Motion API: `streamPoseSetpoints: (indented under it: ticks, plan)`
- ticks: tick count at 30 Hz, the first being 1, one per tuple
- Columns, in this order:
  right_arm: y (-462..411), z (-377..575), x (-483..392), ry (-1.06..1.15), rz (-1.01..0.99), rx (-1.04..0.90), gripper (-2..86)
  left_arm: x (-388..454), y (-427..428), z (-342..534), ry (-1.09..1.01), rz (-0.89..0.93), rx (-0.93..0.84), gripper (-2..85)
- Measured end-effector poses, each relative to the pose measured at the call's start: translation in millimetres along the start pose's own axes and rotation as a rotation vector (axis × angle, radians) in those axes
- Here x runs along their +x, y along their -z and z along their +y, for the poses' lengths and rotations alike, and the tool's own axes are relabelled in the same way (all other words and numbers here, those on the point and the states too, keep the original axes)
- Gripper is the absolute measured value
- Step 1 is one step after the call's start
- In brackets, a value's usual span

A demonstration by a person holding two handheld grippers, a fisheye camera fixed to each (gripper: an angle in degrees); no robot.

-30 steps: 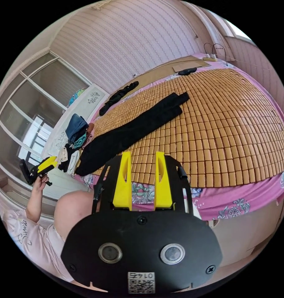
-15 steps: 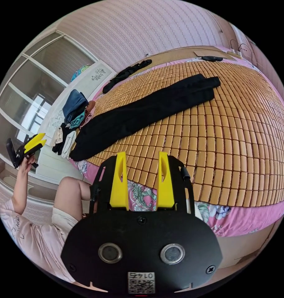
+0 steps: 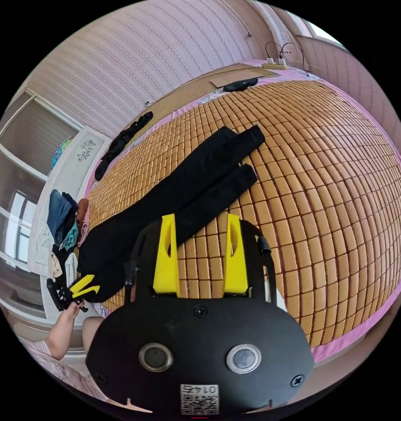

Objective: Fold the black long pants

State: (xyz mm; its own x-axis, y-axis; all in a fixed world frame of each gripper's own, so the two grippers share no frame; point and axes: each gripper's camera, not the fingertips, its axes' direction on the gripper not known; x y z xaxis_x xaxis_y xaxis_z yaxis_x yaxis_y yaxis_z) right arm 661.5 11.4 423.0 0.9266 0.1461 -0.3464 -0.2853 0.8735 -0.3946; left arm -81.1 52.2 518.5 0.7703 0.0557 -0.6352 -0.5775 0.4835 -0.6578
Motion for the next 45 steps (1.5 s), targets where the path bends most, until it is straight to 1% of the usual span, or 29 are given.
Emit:
streamPoseSetpoints:
  ticks: [1, 3, 6, 7, 8, 10, 13, 15, 17, 20, 22, 25, 27, 28, 29, 30, 31, 32, 33, 35, 36, 37, 38, 42, 43, 44, 45]
  plan:
    - [-7, -8, 4, -0.019, 0.024, 0.017, 15.1, -4, -18, 0, 0.002, 0.032, -0.065, 13.2]
    - [-18, -16, 12, -0.075, 0.049, 0.033, 12.9, -8, -22, 8, -0.002, 0.023, 0.016, 12.2]
    - [-29, -22, 33, -0.171, -0.096, 0.007, 5.1, -11, -24, 17, -0.039, 0.012, 0.073, 9.2]
    - [-27, -19, 39, -0.174, -0.174, 0.013, 2.9, -13, -23, 19, -0.054, 0.017, 0.080, 3.9]
    - [-18, -13, 43, -0.159, -0.227, 0.053, 1.5, -15, -22, 19, -0.070, 0.041, 0.067, 0.9]
    - [4, 1, 45, -0.101, -0.277, 0.115, 0.7, -18, -18, 21, -0.089, 0.025, 0.079, -0.1]
    - [56, 36, 53, -0.012, -0.301, 0.200, 0.1, -25, 0, 28, -0.119, 0.024, 0.140, -0.7]
    - [85, 64, 62, 0.018, -0.278, 0.227, 0.0, -29, 15, 35, -0.139, 0.042, 0.187, -0.6]
    - [97, 101, 87, -0.045, -0.177, 0.158, -0.1, -33, 21, 48, -0.185, 0.103, 0.222, -0.2]
    - [92, 141, 119, -0.173, -0.122, 0.022, -0.1, -32, 5, 60, -0.223, 0.154, 0.150, 0.5]
    - [98, 159, 126, -0.207, -0.101, 0.007, 0.0, -32, 1, 65, -0.238, 0.164, 0.122, 1.0]
    - [115, 176, 130, -0.241, -0.064, -0.008, 0.2, -41, 9, 73, -0.238, 0.202, 0.141, 2.1]
    - [130, 182, 135, -0.277, 0.011, -0.007, 0.5, -56, 19, 77, -0.197, 0.239, 0.153, 2.8]
    - [142, 184, 137, -0.297, 0.091, 0.007, 0.9, -70, 28, 82, -0.160, 0.257, 0.169, 3.4]
    - [154, 182, 139, -0.315, 0.166, 0.039, 1.5, -88, 38, 87, -0.106, 0.243, 0.198, 4.0]
    - [158, 179, 138, -0.314, 0.191, 0.058, 2.3, -98, 43, 90, -0.079, 0.222, 0.216, 4.2]
    - [162, 170, 133, -0.272, 0.195, 0.092, 3.9, -121, 52, 97, -0.029, 0.143, 0.255, 4.6]
    - [160, 156, 126, -0.219, 0.167, 0.114, 7.4, -146, 57, 102, 0.034, 0.030, 0.274, 5.2]
    - [157, 147, 123, -0.202, 0.153, 0.117, 9.2, -160, 58, 104, 0.074, -0.029, 0.272, 5.5]
    - [134, 109, 115, -0.163, 0.133, 0.091, 11.8, -217, 58, 103, 0.225, -0.192, 0.251, 6.9]
    - [128, 100, 114, -0.161, 0.131, 0.088, 12.2, -232, 57, 102, 0.274, -0.220, 0.248, 7.4]
    - [114, 83, 112, -0.162, 0.126, 0.080, 12.7, -259, 55, 98, 0.368, -0.252, 0.228, 8.6]
    - [99, 67, 109, -0.161, 0.126, 0.053, 12.8, -284, 51, 94, 0.449, -0.257, 0.208, 10.0]
    - [52, 38, 101, -0.189, 0.137, -0.054, 11.4, -338, 27, 85, 0.622, -0.223, 0.162, 13.5]
    - [44, 36, 99, -0.210, 0.155, -0.059, 9.0, -352, 11, 84, 0.671, -0.168, 0.118, 13.6]
    - [46, 35, 94, -0.213, 0.218, -0.039, 6.0, -361, -9, 84, 0.703, -0.100, 0.039, 13.5]
    - [49, 35, 92, -0.202, 0.224, -0.030, 4.1, -364, -20, 85, 0.706, -0.075, -0.005, 13.3]
